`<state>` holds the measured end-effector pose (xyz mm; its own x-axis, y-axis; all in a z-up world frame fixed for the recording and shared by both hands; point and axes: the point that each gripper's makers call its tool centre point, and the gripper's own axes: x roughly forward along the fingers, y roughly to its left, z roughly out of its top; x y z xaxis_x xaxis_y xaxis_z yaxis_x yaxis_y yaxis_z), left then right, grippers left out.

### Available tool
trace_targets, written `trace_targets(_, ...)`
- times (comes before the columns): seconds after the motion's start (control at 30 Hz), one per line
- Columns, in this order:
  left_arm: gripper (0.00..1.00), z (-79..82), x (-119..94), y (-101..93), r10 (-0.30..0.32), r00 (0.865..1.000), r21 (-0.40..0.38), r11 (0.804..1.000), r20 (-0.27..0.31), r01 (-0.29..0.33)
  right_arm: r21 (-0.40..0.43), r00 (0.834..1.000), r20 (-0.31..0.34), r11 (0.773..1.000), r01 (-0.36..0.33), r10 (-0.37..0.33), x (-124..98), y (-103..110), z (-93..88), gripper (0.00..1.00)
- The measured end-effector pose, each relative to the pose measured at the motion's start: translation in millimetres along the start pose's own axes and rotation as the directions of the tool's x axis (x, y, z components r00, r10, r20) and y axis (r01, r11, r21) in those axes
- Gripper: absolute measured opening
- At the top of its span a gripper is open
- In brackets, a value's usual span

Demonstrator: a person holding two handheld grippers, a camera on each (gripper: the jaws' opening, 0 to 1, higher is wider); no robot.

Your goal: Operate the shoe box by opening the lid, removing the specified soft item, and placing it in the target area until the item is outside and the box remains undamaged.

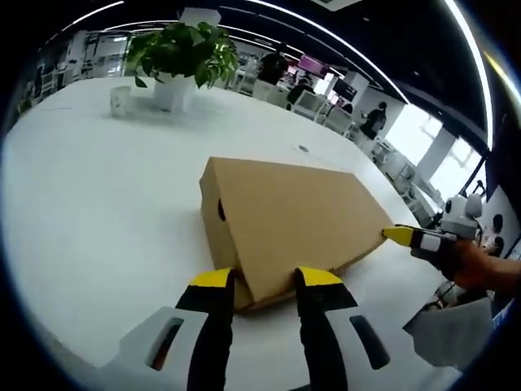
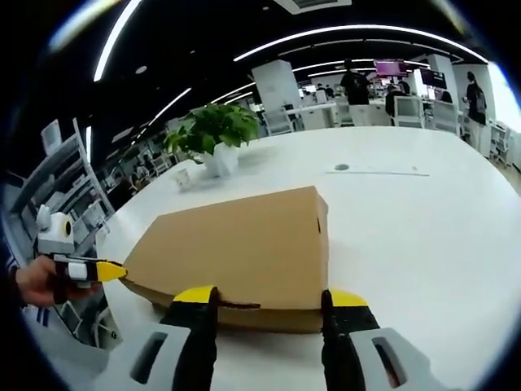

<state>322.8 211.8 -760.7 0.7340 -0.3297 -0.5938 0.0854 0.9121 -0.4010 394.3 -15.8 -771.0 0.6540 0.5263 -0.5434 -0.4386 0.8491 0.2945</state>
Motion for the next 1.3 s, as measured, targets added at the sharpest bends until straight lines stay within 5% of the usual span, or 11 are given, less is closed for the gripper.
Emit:
trace_targets(0.23,0.3,-0.9,-1.7,0.9,-0.011,1.0,0.007,1.0,-0.001,0.011,-0.018,1.0,-0.011,1.0,-0.025,0.025,-0.8,2.0,-1.5,0.48)
trace_targets(0.3,0.3,-1.1,-2.3,0.2,-0.012,1.0,0.03,0.999,-0.009,0.012,-0.116,0.997,-0.037,0.991,-0.072,0.068,-1.3,6.4,-4.1,0.52)
trace_targets(0.47,0.33,-2.3,-2.5,-2.4,-0.027,1.0,0.09,0.996,-0.013,0.028,-0.178,0.993,-0.061,0.978,-0.11,0.101,-3.1,13.8,-8.8,0.61)
trace_targets(0.63,0.39,-7.5,-3.9,-9.6,-0.073,0.997,0.223,0.972,-0.032,0.079,-0.23,0.994,-0.073,0.968,-0.101,0.086,-2.5,10.1,-11.0,0.57)
trace_targets(0.77,0.35,-8.9,-2.5,-2.2,-0.001,0.999,0.302,0.953,-0.037,0.012,-0.257,0.997,-0.065,0.964,-0.062,0.047,-1.6,3.1,-11.3,0.48)
trace_targets(1.3,0.33,-1.7,-10.8,-6.1,-0.018,1.0,0.231,0.973,0.009,0.015,-0.238,0.999,-0.028,0.97,-0.049,0.043,-11.1,7.0,2.8,0.44)
